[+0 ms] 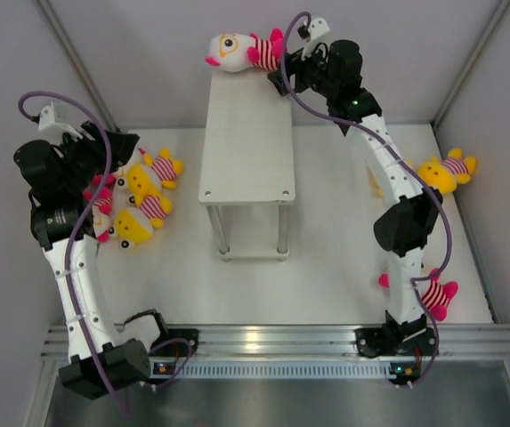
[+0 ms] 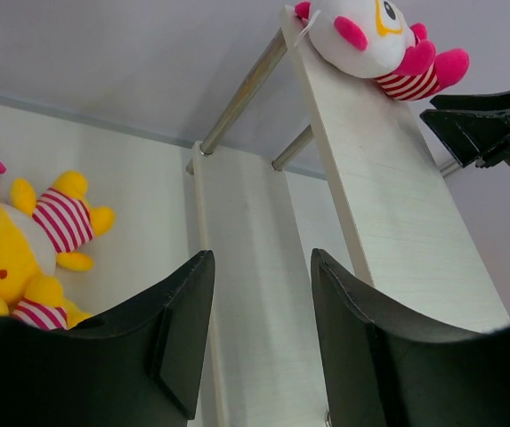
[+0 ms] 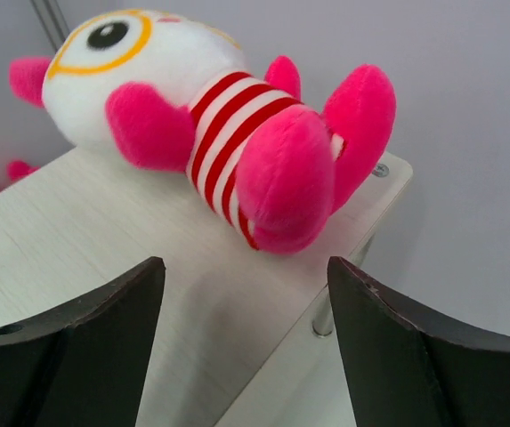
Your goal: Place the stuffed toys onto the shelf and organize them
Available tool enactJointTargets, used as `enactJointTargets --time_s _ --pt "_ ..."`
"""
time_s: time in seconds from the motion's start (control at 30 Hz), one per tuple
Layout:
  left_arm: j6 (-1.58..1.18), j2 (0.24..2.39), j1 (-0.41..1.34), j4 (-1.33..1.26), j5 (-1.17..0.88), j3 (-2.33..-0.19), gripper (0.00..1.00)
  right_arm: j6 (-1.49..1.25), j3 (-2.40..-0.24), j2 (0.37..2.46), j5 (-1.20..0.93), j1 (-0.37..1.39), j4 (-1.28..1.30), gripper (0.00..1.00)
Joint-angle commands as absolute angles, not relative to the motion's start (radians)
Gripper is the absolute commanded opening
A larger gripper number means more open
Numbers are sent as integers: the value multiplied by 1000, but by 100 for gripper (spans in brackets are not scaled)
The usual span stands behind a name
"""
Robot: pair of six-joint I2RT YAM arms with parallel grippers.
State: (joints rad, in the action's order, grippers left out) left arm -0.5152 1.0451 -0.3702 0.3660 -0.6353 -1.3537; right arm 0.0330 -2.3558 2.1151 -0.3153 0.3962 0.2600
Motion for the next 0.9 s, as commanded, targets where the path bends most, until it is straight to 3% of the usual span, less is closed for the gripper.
enactJointTargets --time_s 0.0,0.23,0.4,0.7,0.87 --pt "-525 1035 -368 322 -672 -1344 53 -90 -2332 2074 -299 387 75 75" --pt "-486 1028 -367 322 -663 -1344 53 -274 -2339 2147 -331 388 -139 75" --pt "-491 1031 -367 322 -661 -1341 53 -327 -2329 2187 -301 390 -182 68" --pt "-469 1035 -367 324 -657 -1332 53 -258 -2218 2174 -333 410 -255 73" --pt "-468 1035 -368 325 -664 -1328 54 -246 -2227 2195 -226 414 -320 57"
